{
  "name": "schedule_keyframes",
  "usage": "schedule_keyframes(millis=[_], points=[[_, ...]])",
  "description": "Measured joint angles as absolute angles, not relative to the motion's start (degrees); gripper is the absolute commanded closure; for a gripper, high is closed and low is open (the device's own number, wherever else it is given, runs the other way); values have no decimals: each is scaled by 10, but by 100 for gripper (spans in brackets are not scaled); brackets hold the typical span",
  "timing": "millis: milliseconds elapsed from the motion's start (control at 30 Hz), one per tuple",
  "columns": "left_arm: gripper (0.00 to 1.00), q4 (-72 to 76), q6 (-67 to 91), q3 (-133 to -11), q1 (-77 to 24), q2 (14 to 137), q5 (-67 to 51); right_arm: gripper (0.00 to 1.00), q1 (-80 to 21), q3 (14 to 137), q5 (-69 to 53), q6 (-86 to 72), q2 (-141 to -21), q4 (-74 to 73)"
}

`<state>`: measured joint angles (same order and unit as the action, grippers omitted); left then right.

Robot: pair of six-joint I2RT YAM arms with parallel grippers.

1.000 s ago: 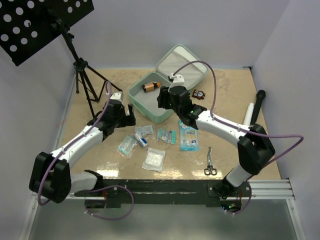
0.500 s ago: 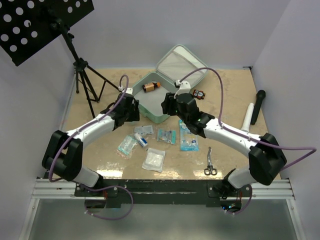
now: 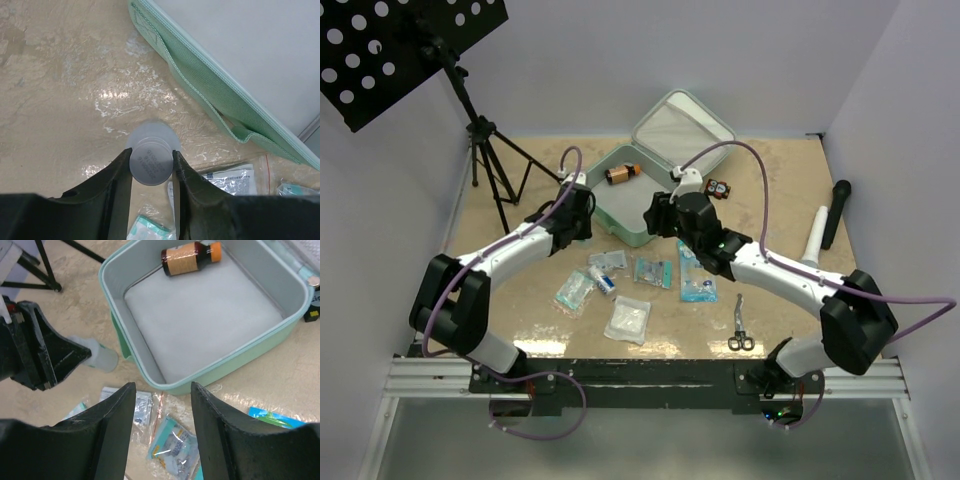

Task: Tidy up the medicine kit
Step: Pick up the pill bottle at the center of the board.

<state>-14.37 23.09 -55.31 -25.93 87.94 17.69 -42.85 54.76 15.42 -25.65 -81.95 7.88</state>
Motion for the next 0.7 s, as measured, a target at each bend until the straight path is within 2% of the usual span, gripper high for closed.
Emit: schedule_keyframes(millis=[33, 100, 200, 367, 467, 500, 533, 567, 633, 700], points=[[90, -144, 231, -553, -260, 879, 177, 44, -429, 543, 146, -254, -820, 82], [95, -151, 230, -555, -260, 877, 177, 34, -429, 537, 127, -247, -820, 87], [100, -181, 229, -569, -263, 870, 173, 27, -431, 526, 82, -230, -817, 109], [100, -230, 222, -616, -264, 830, 143, 27, -435, 507, 6, -207, -793, 152], [100, -249, 215, -657, -264, 806, 110, 30, -440, 501, -31, -199, -780, 186], [100, -253, 214, -669, -264, 799, 96, 15, -441, 496, -42, -199, -776, 203], [100, -255, 212, -682, -264, 792, 75, 5, -443, 482, -53, -199, -770, 233], [100, -256, 211, -694, -264, 788, 52, 2, -446, 456, -67, -202, -760, 274], [100, -259, 204, -715, -264, 786, 3, 2, -453, 397, -90, -205, -732, 342], [100, -266, 199, -729, -264, 788, -36, 2, -461, 370, -92, -202, -712, 349]])
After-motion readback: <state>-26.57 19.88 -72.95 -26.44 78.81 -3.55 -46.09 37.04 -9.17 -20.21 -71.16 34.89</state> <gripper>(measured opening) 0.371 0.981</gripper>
